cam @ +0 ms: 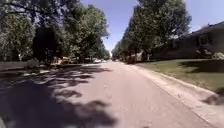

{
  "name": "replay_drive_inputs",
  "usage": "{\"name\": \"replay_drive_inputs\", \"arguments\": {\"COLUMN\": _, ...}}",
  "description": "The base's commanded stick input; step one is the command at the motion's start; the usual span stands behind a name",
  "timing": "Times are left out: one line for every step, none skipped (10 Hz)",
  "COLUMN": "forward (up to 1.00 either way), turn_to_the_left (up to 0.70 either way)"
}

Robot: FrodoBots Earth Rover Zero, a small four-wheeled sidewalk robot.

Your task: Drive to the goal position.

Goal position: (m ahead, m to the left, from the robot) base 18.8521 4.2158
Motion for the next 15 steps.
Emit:
{"name": "replay_drive_inputs", "arguments": {"forward": 0.70, "turn_to_the_left": 0.00}}
{"name": "replay_drive_inputs", "arguments": {"forward": 0.70, "turn_to_the_left": 0.00}}
{"name": "replay_drive_inputs", "arguments": {"forward": 0.70, "turn_to_the_left": 0.00}}
{"name": "replay_drive_inputs", "arguments": {"forward": 0.70, "turn_to_the_left": 0.00}}
{"name": "replay_drive_inputs", "arguments": {"forward": 0.70, "turn_to_the_left": 0.00}}
{"name": "replay_drive_inputs", "arguments": {"forward": 0.70, "turn_to_the_left": 0.00}}
{"name": "replay_drive_inputs", "arguments": {"forward": 0.70, "turn_to_the_left": 0.00}}
{"name": "replay_drive_inputs", "arguments": {"forward": 0.70, "turn_to_the_left": 0.00}}
{"name": "replay_drive_inputs", "arguments": {"forward": 0.70, "turn_to_the_left": 0.00}}
{"name": "replay_drive_inputs", "arguments": {"forward": 0.70, "turn_to_the_left": 0.00}}
{"name": "replay_drive_inputs", "arguments": {"forward": 0.70, "turn_to_the_left": 0.00}}
{"name": "replay_drive_inputs", "arguments": {"forward": 0.70, "turn_to_the_left": 0.00}}
{"name": "replay_drive_inputs", "arguments": {"forward": 0.70, "turn_to_the_left": 0.00}}
{"name": "replay_drive_inputs", "arguments": {"forward": 0.70, "turn_to_the_left": 0.00}}
{"name": "replay_drive_inputs", "arguments": {"forward": 0.70, "turn_to_the_left": 0.00}}
